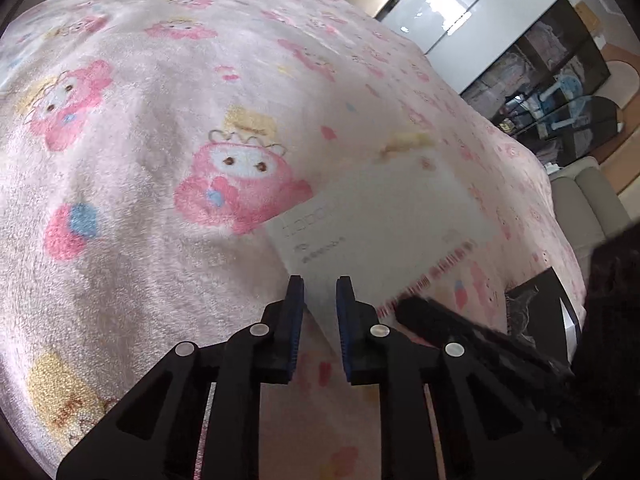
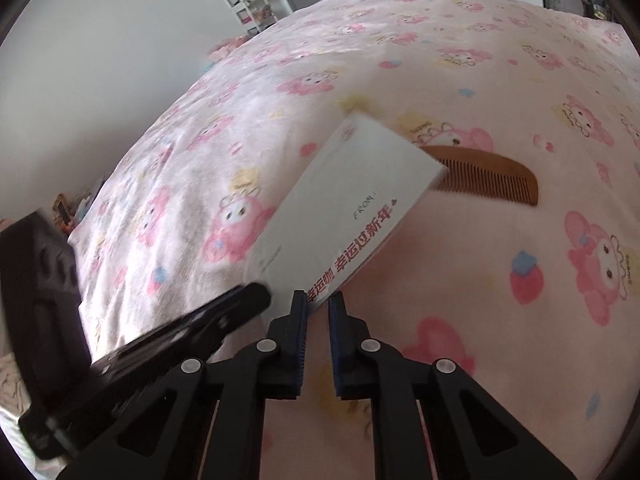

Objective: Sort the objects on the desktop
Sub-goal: 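Close the left and right grippers on the white envelope, then carry the envelope with both grippers over the black box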

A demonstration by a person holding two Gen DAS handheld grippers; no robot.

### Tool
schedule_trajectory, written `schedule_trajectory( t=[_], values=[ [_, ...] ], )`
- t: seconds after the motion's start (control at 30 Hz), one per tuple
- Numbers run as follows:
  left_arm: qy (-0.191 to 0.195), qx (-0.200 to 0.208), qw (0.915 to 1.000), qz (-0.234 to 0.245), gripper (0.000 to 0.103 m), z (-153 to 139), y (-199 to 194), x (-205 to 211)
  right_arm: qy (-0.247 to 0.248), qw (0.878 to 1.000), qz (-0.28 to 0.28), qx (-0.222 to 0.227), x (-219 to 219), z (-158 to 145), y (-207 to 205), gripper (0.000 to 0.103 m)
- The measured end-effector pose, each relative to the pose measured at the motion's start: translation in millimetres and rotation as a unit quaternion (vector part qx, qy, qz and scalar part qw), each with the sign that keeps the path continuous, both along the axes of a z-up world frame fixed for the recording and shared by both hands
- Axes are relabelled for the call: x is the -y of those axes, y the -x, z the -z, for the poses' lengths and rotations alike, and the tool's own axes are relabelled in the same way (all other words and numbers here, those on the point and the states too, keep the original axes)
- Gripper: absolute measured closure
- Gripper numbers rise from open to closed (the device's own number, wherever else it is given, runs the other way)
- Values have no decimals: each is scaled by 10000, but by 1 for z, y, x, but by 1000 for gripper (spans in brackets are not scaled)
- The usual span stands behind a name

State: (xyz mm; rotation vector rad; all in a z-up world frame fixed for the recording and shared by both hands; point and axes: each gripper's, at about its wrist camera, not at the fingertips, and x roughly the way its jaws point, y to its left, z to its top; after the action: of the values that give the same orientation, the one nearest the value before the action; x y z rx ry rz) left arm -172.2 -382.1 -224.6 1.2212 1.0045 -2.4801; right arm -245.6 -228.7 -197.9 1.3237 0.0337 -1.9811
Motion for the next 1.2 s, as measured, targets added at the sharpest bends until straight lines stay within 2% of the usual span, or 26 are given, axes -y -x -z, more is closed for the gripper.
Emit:
schedule_trajectory(
  t=[0.13, 0.27, 0.4, 0.57, 0.7, 0.8, 0.87, 0.93, 1.03, 1.1, 1.2],
  values=[
    [-232, 34, 9997, -95, 82, 6, -1, 14, -296, 9992, -277, 22, -7, -5, -17, 96],
    [-328, 49, 9994, -54, 80, 12, 1, 13, -454, 9982, 258, -294, -26, -17, 4, 95],
    [-321, 2, 9995, 12, 77, 12, 3, 9, -734, 9940, 618, -530, -38, -8, 29, 78],
    [-311, -20, 9995, 55, 77, 15, 8, 8, -741, 9946, 730, 10, -45, 29, 58, 72],
    [-200, -27, 9997, 147, 76, 12, 8, 4, -341, 9986, 404, 96, -44, 19, 48, 72],
    [-93, -26, 9998, 162, 72, 10, 6, 5, -385, 9992, 25, 53, -41, 5, 30, 72],
    [-222, -50, 9997, 127, 71, 12, 5, 8, -417, 9991, -100, -3, -43, -2, 22, 72],
    [-286, -22, 9995, 134, 66, 16, 7, 9, -309, 9995, 6, 91, -47, -2, 28, 72],
    [-234, 45, 9996, 180, 62, 21, 11, 6, -526, 9982, 220, 185, -44, 12, 41, 68],
    [-173, 48, 9996, 239, 55, 21, 12, 2, -640, 9972, 228, 319, -39, 23, 46, 68],
    [12, 71, 9995, 308, 55, 17, 13, -5, -498, 9982, 146, 304, -39, 24, 38, 68]
  ],
)
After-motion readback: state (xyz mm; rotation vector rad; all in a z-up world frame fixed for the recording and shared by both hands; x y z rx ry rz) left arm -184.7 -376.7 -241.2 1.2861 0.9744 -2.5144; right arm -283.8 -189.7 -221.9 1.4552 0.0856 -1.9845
